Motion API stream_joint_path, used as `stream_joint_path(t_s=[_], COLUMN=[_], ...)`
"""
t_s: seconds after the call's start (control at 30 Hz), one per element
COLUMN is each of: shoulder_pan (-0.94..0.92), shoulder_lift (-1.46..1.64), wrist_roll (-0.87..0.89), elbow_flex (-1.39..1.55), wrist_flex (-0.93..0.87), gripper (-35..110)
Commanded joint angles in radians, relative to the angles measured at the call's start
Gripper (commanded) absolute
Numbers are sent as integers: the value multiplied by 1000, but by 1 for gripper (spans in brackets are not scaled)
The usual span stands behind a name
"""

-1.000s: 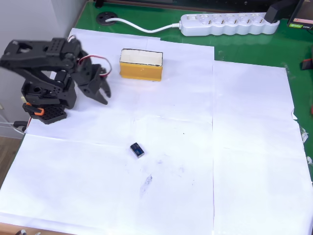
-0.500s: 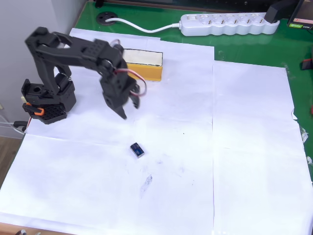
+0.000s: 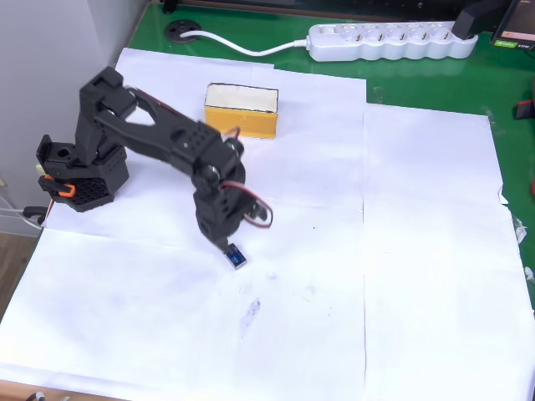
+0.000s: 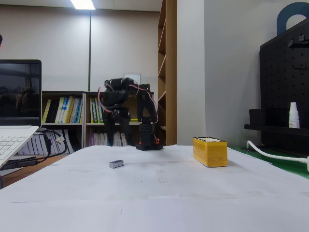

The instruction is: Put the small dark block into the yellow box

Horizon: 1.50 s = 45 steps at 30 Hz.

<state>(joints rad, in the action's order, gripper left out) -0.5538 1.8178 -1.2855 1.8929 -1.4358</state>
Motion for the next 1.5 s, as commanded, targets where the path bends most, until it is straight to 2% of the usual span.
stream_joint_path(t_s=[0.0,0.73,1.2,1.47], shoulder_pan=[-14,-8,18,25], shoulder_lift=[-3,75,92,87], wrist_roll=[-15,-64,-66,-75], elbow_flex=[55,-152,-192,-229], wrist_flex=[-8,210,278,281], gripper=[34,34,32,21])
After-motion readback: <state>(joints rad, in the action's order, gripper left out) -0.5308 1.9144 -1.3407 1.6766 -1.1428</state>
